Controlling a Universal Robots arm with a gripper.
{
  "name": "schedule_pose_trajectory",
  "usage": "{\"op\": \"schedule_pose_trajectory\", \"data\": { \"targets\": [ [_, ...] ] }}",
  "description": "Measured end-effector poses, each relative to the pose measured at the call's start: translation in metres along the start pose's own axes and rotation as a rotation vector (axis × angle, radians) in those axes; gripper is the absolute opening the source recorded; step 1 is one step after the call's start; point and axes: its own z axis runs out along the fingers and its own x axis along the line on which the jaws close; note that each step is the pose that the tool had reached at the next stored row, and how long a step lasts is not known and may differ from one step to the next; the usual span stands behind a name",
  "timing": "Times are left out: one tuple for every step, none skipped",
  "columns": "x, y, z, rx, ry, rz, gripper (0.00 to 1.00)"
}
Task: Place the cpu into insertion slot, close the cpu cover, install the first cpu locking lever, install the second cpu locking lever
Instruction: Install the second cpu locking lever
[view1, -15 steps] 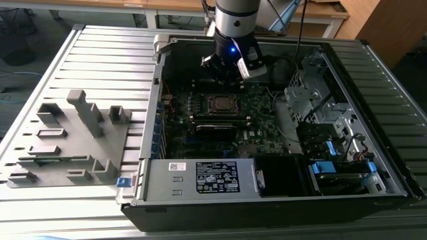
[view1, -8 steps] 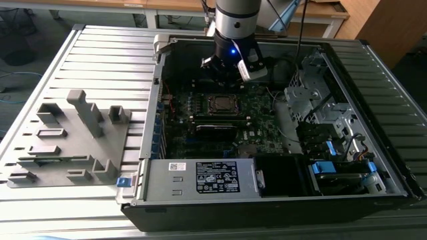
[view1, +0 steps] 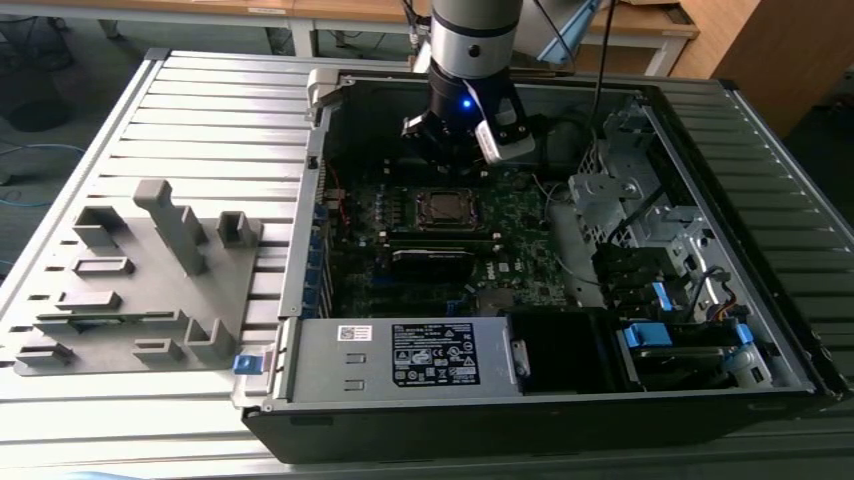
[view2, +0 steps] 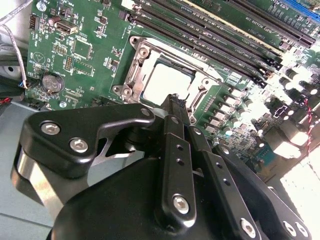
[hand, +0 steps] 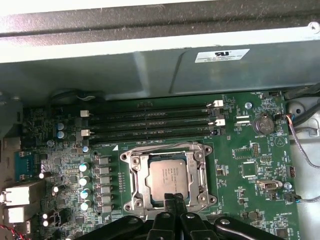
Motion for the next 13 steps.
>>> {"op": "schedule_pose_trajectory", "data": {
  "targets": [
    [0.0,-0.0002,0.0,-0.0001,0.0,0.0,0.11],
    [0.0,-0.0004,0.0,-0.0001,0.0,0.0,0.11],
    [0.0,-0.0007,-0.0001,0.0,0.0,0.0,0.11],
    [-0.0001,-0.0011,-0.0001,0.0001,0.0,0.0,0.11],
    [-0.0002,-0.0016,-0.0001,0.0,0.0,0.0,0.11],
    [-0.0002,-0.002,-0.0002,0.0,0.0,0.0,0.11],
    [-0.0002,-0.0023,-0.0002,-0.0001,0.0,0.0,0.11],
    [-0.0002,-0.0023,-0.0002,-0.0001,0.0,0.0,0.11],
    [-0.0002,-0.0024,-0.0002,0.0,0.0,0.0,0.11],
    [-0.0003,-0.0025,-0.0002,0.0,0.0,0.0,0.11],
    [-0.0003,-0.0025,-0.0002,0.0,0.0,0.0,0.11],
    [-0.0003,-0.0027,-0.0002,0.0,0.0,0.0,0.11],
    [-0.0003,-0.003,-0.0002,0.0,0.0,0.0,0.11]
  ]
}}
